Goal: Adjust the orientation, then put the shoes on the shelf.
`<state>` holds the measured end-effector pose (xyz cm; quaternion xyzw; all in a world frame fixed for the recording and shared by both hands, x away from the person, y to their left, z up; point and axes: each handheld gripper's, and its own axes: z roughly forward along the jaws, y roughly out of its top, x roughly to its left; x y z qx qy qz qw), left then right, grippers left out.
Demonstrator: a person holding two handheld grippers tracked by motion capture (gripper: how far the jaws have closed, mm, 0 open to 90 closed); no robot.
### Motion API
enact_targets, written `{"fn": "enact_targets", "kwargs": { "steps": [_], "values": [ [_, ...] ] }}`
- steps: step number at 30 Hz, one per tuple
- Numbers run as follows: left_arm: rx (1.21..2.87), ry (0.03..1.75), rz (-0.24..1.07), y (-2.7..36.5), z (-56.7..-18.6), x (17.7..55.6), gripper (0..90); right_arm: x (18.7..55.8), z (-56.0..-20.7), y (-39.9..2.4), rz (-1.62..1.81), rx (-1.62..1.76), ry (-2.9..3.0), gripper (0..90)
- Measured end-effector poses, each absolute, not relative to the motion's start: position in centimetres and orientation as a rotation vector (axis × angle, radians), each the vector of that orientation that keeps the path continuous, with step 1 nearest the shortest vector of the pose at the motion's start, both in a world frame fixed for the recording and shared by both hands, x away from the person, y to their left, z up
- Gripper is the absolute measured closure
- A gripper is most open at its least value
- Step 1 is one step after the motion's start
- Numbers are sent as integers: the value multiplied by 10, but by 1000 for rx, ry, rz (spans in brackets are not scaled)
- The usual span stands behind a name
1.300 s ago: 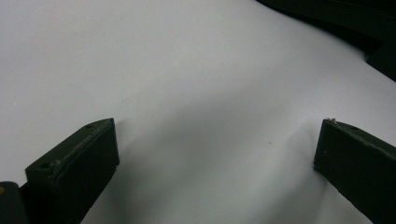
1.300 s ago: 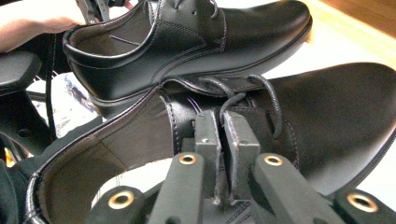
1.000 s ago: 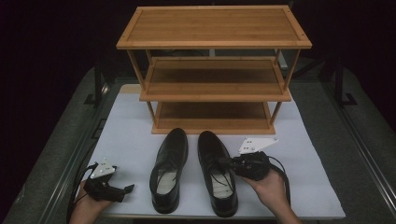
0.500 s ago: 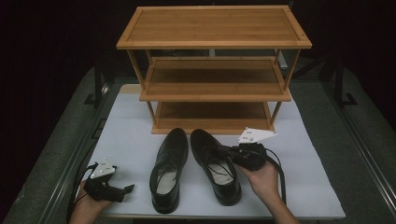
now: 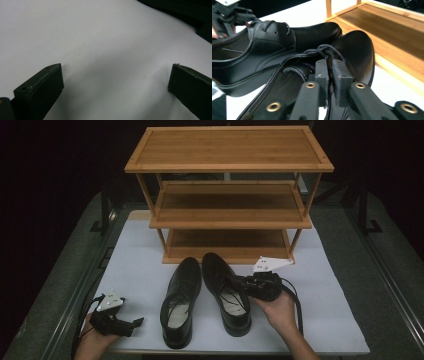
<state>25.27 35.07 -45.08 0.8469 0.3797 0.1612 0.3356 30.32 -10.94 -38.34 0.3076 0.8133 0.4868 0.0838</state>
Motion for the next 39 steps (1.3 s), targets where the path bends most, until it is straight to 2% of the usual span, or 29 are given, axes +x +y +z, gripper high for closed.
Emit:
{"fn": "enact_targets", "kwargs": {
  "steps": [5,10,12,25,27,31,32,35,39],
  "values": [
    [2210,992,420,351,-450,253,0,307,-384,-110,1423,935,2462,573],
    [2189,1006,406,351,-449,254,0,311,-383,-114,1426,951,2475,443],
    [2175,1007,396,351,-447,254,0,312,-382,-114,1422,951,2479,418],
    [2110,934,363,331,-406,257,0,313,-377,-112,1436,922,2478,390],
    [2102,920,366,328,-399,257,62,313,-376,-112,1443,912,2478,390],
    [2071,890,347,322,-385,257,79,312,-375,-111,1453,912,2481,405],
    [2061,878,338,322,-383,257,126,313,-375,-111,1454,908,2487,419],
    [2052,833,310,316,-373,260,148,314,-375,-111,1458,909,2496,437],
    [2036,778,305,306,-364,264,239,314,-374,-111,1463,904,2506,456]
  ]
}}
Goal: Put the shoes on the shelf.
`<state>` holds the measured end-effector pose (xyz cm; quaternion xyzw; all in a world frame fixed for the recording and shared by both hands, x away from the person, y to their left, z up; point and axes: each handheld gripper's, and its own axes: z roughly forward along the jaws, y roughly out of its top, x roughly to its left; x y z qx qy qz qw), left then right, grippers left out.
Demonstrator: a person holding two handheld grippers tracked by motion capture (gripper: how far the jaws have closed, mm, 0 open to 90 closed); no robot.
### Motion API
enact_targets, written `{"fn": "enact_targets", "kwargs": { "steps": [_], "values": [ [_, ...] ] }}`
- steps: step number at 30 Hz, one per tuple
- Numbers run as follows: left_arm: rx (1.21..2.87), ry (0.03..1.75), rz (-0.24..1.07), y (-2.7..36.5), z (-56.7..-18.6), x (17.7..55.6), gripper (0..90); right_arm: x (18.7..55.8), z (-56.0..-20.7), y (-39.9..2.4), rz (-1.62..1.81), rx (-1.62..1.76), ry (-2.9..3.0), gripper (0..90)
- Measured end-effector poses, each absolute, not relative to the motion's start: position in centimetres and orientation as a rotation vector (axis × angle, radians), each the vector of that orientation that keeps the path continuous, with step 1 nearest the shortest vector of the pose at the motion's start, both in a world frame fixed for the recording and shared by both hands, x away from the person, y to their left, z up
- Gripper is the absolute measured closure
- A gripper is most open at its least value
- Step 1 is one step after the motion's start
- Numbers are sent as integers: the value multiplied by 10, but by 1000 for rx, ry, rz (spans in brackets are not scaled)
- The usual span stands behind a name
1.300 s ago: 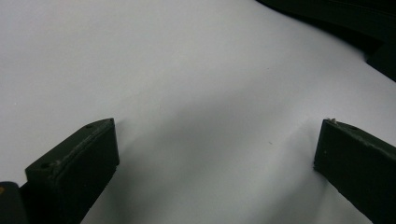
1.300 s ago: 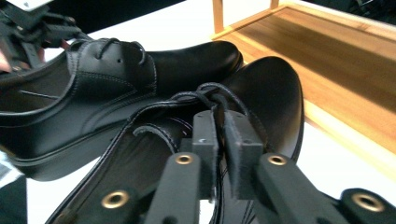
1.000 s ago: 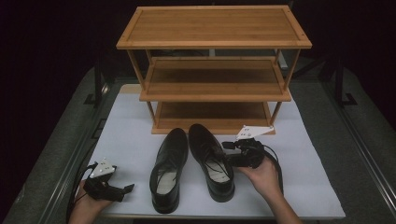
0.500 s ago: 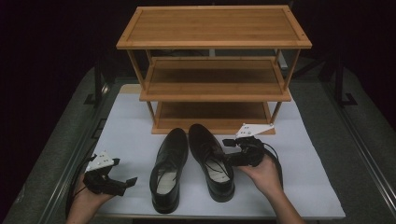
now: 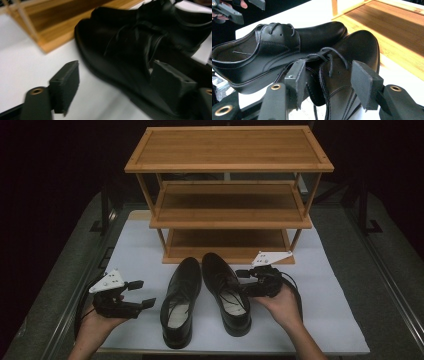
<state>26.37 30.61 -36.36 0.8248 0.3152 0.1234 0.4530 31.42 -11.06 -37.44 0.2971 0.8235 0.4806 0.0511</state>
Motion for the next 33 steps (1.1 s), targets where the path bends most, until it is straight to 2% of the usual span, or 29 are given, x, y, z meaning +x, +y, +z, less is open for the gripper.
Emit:
{"fn": "enact_targets", "kwargs": {
  "steps": [7,17,33],
  "values": [
    [2055,699,253,286,-359,271,382,315,-374,-110,1468,906,2529,502],
    [2083,614,234,256,-358,285,501,315,-373,-111,1464,910,2539,510],
    [2127,618,213,252,-375,285,611,319,-384,-109,1433,941,2574,514]
  ]
}}
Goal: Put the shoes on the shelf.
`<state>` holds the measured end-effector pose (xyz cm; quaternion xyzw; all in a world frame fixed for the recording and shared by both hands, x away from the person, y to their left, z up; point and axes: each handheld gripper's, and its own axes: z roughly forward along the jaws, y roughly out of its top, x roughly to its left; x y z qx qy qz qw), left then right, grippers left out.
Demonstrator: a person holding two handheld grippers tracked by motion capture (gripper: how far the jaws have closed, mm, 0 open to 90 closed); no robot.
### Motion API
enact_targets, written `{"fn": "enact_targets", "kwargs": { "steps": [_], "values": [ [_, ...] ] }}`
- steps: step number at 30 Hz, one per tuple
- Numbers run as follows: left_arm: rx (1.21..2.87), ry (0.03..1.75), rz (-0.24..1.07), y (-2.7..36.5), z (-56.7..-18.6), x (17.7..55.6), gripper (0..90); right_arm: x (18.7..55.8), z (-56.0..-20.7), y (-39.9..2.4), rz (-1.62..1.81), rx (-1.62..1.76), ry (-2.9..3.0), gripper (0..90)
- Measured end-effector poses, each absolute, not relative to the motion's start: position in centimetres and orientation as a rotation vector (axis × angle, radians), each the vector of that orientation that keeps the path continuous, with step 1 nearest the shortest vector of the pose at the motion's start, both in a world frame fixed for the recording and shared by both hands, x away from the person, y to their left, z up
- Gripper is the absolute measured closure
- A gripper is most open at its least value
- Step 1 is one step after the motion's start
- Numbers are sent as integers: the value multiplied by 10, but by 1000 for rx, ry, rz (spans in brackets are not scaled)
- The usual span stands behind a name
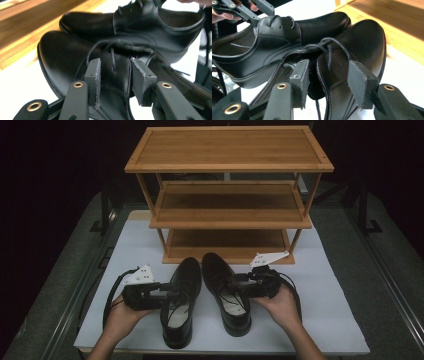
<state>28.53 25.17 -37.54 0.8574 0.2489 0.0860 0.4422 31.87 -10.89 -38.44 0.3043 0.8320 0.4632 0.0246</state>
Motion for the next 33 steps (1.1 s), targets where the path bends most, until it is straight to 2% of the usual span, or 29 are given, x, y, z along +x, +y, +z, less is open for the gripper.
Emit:
{"fn": "enact_targets", "kwargs": {
  "steps": [3,11,14,18,21,33],
  "values": [
    [2127,623,214,252,-376,285,614,320,-387,-107,1418,945,2583,526],
    [2143,642,207,250,-375,282,647,321,-390,-106,1403,953,2586,642],
    [2159,629,221,248,-372,280,735,318,-388,-106,1396,932,2571,760],
    [2160,636,233,249,-369,279,853,315,-386,-106,1376,918,2545,847],
    [2151,643,238,250,-369,279,880,314,-385,-105,1365,919,2534,865],
    [2107,678,294,249,-363,277,886,312,-381,-107,1366,951,2477,871]
  ]
}}
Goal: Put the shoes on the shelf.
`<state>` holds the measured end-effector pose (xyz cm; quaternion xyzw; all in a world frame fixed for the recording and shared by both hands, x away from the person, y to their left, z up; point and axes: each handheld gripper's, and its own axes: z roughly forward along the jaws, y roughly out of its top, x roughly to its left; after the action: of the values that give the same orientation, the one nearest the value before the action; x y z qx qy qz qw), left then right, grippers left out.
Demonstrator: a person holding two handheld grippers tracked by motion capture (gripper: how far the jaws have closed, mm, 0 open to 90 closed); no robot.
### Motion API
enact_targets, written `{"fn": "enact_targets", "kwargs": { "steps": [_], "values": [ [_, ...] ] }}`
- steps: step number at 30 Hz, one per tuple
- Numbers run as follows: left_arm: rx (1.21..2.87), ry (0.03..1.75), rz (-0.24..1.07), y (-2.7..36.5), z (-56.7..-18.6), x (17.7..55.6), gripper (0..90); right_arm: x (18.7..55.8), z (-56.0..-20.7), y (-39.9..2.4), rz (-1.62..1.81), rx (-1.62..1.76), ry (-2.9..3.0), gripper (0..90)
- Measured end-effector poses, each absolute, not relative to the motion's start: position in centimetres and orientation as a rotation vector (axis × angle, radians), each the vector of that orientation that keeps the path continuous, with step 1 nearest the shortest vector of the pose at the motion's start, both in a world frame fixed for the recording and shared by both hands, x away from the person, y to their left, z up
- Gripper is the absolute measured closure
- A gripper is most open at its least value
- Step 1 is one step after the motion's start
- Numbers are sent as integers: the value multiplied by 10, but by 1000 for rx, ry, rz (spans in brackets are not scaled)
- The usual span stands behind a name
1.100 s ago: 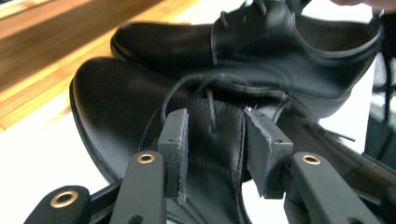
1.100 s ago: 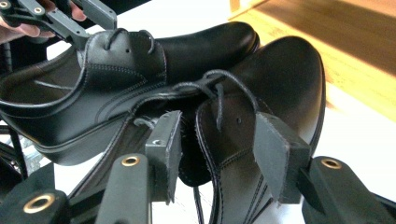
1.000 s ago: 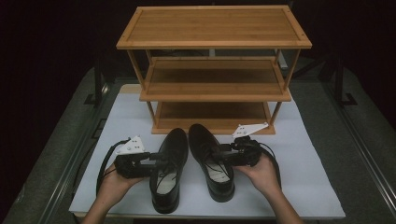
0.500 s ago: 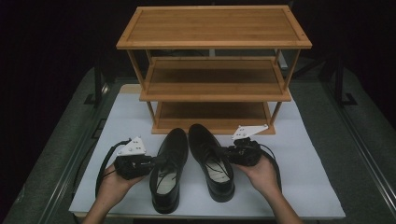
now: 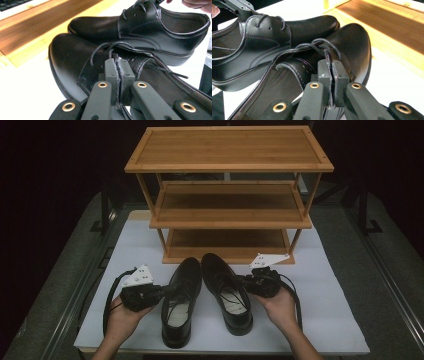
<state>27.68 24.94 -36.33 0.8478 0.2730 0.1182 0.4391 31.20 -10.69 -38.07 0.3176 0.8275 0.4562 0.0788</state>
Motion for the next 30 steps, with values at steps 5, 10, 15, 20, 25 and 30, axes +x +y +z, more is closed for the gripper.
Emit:
{"fn": "enact_targets", "kwargs": {
  "steps": [5,10,15,20,25,30],
  "values": [
    [2084,684,317,249,-357,279,887,312,-375,-114,1368,969,2448,872],
    [2052,688,331,246,-349,284,887,312,-370,-126,1381,993,2406,872],
    [2042,678,368,233,-340,294,888,315,-363,-138,1375,1023,2371,871],
    [2020,679,406,218,-334,310,887,322,-361,-152,1383,1065,2328,871],
    [1997,695,431,205,-334,331,887,337,-361,-162,1373,1105,2288,871],
    [1978,711,450,191,-338,355,887,354,-364,-165,1369,1148,2255,871]
  ]
}}
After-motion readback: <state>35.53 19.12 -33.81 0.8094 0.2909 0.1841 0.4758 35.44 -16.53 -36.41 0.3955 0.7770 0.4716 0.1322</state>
